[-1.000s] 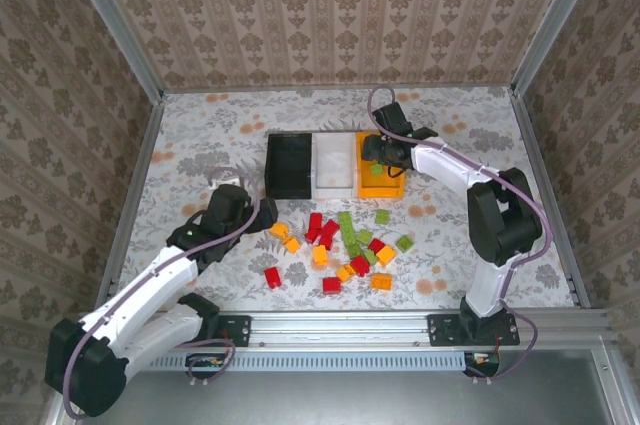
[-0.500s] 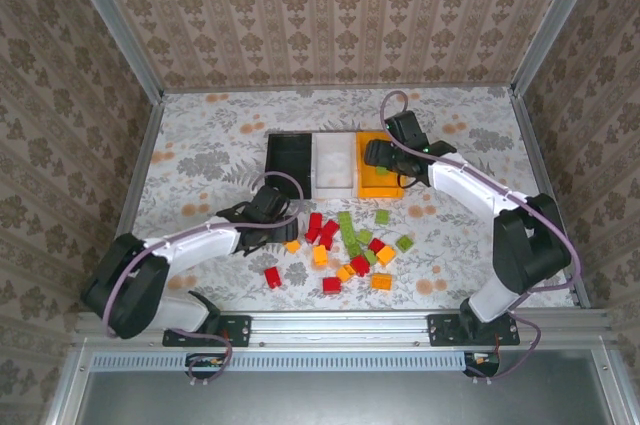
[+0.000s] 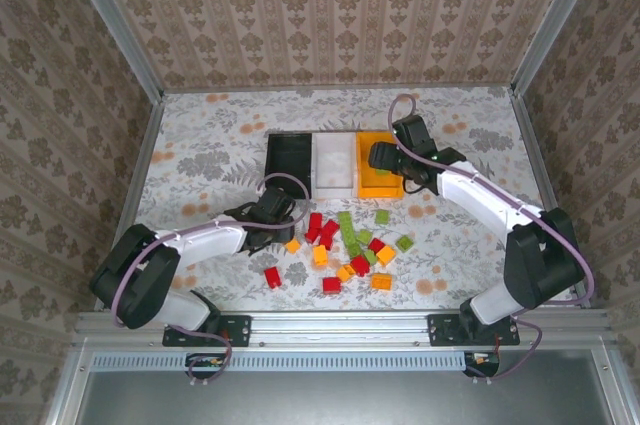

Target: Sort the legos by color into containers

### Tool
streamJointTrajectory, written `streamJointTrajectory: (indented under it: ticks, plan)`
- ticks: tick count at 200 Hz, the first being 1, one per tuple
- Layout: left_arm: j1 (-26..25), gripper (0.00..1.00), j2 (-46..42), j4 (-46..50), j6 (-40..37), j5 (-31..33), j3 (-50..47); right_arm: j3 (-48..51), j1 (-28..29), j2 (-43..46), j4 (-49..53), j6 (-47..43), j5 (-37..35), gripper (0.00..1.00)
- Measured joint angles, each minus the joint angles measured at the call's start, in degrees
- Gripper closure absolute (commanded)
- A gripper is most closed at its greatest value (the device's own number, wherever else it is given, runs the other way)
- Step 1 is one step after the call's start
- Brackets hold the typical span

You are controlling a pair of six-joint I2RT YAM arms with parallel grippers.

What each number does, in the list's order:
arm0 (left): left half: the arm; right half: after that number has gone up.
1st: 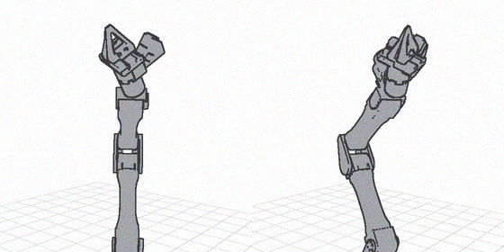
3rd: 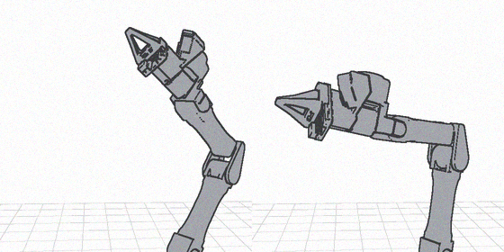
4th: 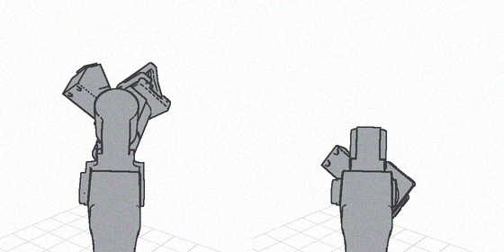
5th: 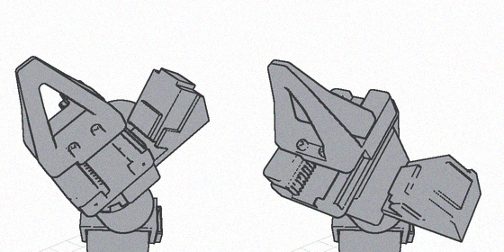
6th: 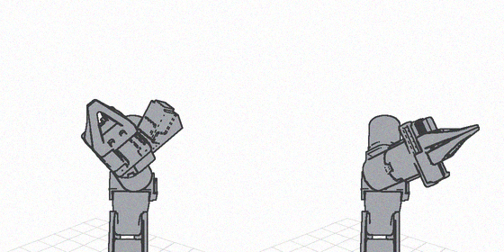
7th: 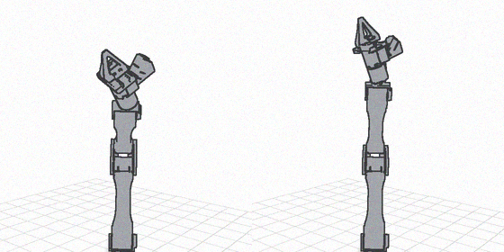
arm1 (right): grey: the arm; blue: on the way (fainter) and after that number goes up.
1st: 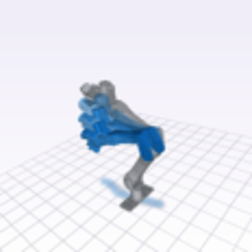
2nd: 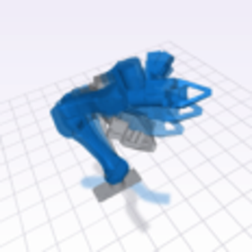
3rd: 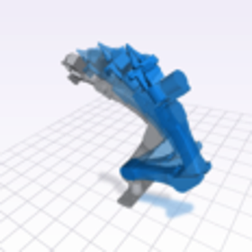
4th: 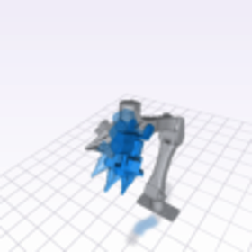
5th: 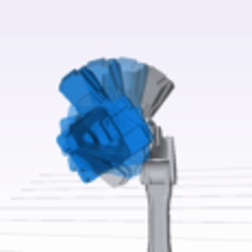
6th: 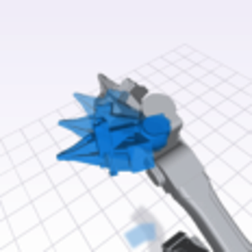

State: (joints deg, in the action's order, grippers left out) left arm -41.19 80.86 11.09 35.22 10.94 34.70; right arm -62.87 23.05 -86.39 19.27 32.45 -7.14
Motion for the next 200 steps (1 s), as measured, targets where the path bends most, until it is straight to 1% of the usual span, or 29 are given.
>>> streamJointTrajectory:
  ticks: [20,43,62,78,93,105,123,141,157,177,200]
  plan:
    - [0.0,0.63,-1.7,0.5,-0.1,0.4,0.0,1.1,0.0,0.8,0.0,0.6,0.0,0.2]
    - [0.0,0.63,-6.9,3.4,-0.3,1.3,0.9,2.5,0.0,2.4,0.0,0.9,0.0,0.2]
    - [0.4,0.63,-10.6,6.4,-1.2,2.2,4.9,4.0,0.0,3.9,-0.1,1.1,0.0,0.2]
    - [1.9,0.63,-10.8,7.3,-2.5,2.3,10.0,5.6,0.0,5.0,-0.8,1.6,0.0,0.2]
    - [4.4,0.62,-8.8,6.9,-3.6,2.4,15.0,6.9,0.0,5.2,-1.1,2.1,0.0,0.2]
    - [6.3,0.62,-5.6,6.5,-4.5,2.4,18.9,7.6,0.0,5.2,-1.0,2.3,0.0,0.2]
    - [8.5,0.62,1.6,6.0,-6.0,2.4,24.5,8.1,0.0,5.2,-0.9,2.3,0.1,0.21]
    - [9.6,0.61,8.1,6.1,-7.0,2.1,29.0,8.7,0.1,6.0,-0.9,2.4,0.3,0.21]
    - [10.0,0.55,13.2,6.7,-7.9,1.9,32.6,10.1,0.1,7.6,-0.8,2.5,0.7,0.21]
    - [10.1,0.41,17.5,7.0,-8.8,1.7,36.2,11.8,0.1,9.4,-0.6,2.5,1.4,0.2]
    - [10.1,0.25,19.1,7.2,-9.2,1.0,38.0,13.7,0.1,10.8,0.4,2.5,1.9,0.19]
